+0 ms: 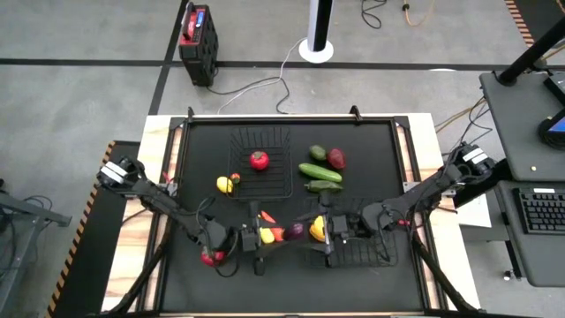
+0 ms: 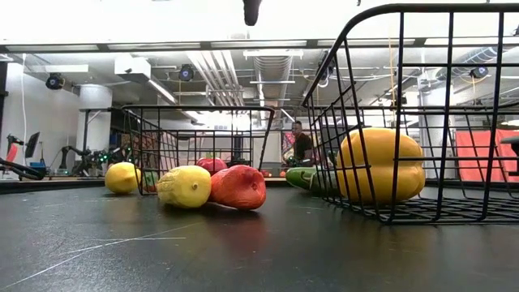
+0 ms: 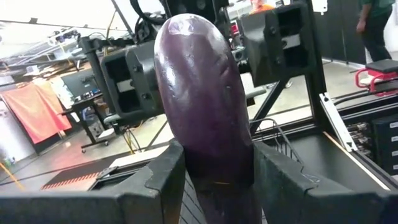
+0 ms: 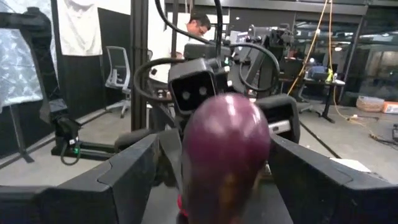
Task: Sort produce into baskets
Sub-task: Put the eggplant into the bottom black wire basket
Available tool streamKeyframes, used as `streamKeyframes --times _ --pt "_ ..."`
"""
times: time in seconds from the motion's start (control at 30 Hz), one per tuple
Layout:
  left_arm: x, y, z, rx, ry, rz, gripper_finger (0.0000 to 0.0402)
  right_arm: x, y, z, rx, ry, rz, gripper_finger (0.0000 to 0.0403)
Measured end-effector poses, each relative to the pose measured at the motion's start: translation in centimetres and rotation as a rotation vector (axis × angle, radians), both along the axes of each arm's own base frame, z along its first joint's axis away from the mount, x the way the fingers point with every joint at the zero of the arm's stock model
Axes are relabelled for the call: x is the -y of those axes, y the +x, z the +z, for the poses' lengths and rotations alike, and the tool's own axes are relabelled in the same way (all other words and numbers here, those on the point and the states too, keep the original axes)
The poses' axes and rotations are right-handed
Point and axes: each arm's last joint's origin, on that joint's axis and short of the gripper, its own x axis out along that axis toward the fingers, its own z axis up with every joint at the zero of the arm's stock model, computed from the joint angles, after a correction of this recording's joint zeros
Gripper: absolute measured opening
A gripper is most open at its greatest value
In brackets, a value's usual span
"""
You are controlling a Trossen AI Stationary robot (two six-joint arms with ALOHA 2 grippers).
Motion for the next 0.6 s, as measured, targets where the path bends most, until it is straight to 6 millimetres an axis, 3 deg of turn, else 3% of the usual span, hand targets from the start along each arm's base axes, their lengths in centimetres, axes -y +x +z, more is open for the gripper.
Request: streamKeyframes --times 0.27,0.6 --pt "0.01 0.0 -0.01 0.0 -0.002 0.0 0.0148 0.34 0.65 0.57 0.001 0.001 -0.018 0.0262" --pt "0.01 0.0 -0.02 0.002 -0.029 0.001 0.0158 0.48 0.71 0.57 0.0 0.01 -0.02 0.0162"
